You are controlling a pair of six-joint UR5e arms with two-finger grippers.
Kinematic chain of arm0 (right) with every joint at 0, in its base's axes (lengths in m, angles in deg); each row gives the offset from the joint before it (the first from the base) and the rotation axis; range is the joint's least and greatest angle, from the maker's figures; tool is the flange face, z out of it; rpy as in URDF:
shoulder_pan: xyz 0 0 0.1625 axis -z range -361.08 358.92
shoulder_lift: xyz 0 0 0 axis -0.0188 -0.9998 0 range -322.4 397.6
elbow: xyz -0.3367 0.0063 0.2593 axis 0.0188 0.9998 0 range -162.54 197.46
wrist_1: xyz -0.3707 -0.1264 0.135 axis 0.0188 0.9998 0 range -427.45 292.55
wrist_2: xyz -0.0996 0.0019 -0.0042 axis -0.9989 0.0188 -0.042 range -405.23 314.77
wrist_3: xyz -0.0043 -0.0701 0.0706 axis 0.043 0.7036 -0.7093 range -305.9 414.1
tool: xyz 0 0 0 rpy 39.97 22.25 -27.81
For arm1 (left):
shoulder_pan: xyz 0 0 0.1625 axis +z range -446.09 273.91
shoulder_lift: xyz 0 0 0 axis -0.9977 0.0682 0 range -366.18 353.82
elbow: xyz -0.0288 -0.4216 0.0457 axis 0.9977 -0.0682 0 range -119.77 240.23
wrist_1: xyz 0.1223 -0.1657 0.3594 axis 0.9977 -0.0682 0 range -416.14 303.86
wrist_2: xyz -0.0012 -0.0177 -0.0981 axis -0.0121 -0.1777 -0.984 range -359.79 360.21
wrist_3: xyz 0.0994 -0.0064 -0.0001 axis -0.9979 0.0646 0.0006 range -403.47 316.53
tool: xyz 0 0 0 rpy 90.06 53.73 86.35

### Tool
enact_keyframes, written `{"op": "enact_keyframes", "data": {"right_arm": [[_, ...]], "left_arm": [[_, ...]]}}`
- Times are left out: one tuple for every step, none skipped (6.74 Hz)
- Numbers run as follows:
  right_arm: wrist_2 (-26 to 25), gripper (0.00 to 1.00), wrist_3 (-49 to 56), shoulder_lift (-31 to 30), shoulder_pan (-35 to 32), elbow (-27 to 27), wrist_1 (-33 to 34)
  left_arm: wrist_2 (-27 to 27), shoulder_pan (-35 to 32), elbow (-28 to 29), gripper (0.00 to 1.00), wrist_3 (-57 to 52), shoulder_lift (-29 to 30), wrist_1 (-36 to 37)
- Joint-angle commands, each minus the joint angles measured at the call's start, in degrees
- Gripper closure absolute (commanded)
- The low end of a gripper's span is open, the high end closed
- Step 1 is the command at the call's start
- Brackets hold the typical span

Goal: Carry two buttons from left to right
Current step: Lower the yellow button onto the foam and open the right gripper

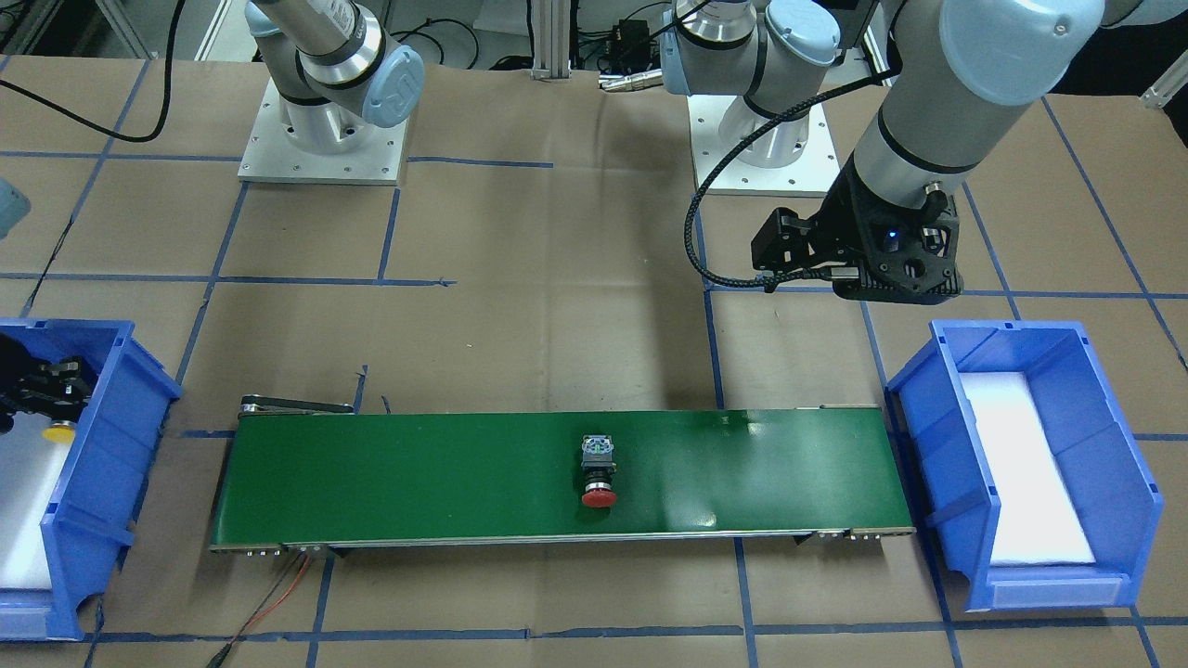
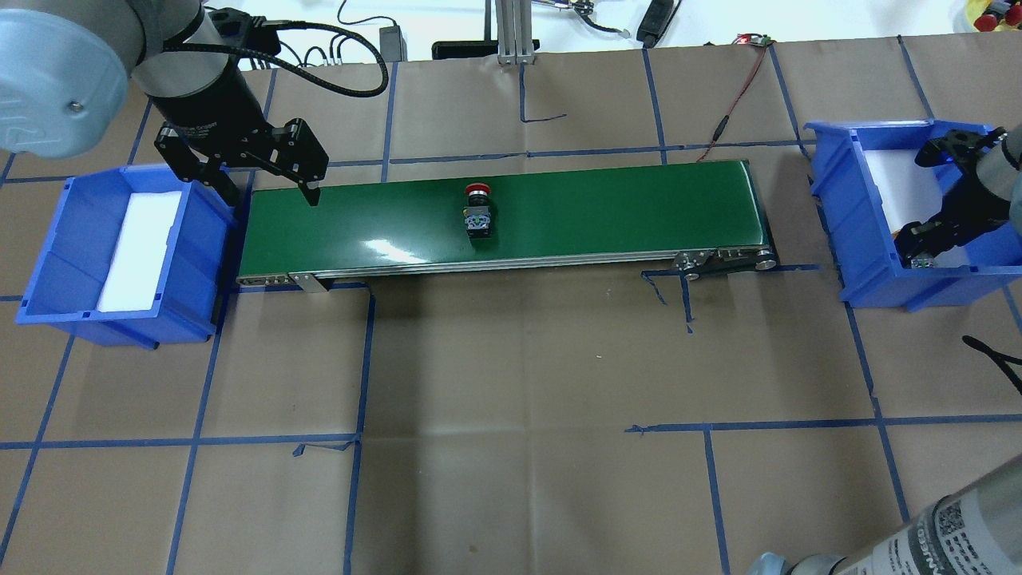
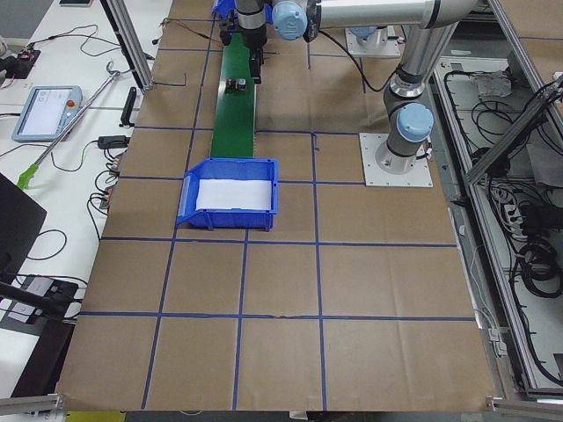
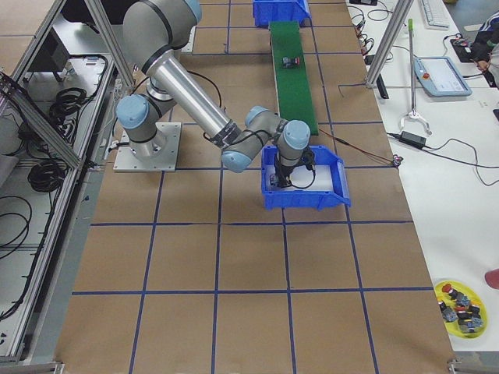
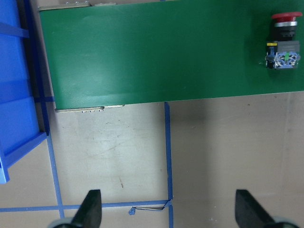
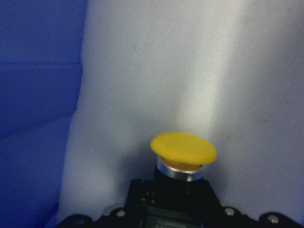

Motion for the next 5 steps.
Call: {"op": "enact_keyframes", "data": {"right_arm": [[0.27,0.0,-0.73,0.01,0.01,0.09,-0.01],[0.27,0.0,-0.73,0.01,0.01,0.27,-0.01],[0.27,0.0,-0.82,0.01,0.01,0.44,-0.01],[0.19,0.0,-0.82,-0.25,0.01,0.62,-0.19],[0.19,0.0,-1.08,-0.43,0.01,0.62,-0.28]], "left_arm": [[0.02,0.0,0.16,0.0,0.21,-0.55,0.03],[0.02,0.0,0.42,0.0,0.74,-0.82,0.03],[0.02,0.0,0.51,0.0,2.74,-0.82,0.03],[-0.07,0.0,0.77,0.0,3.63,-0.65,0.03],[-0.07,0.0,0.69,0.0,3.64,-0.73,0.03]]}}
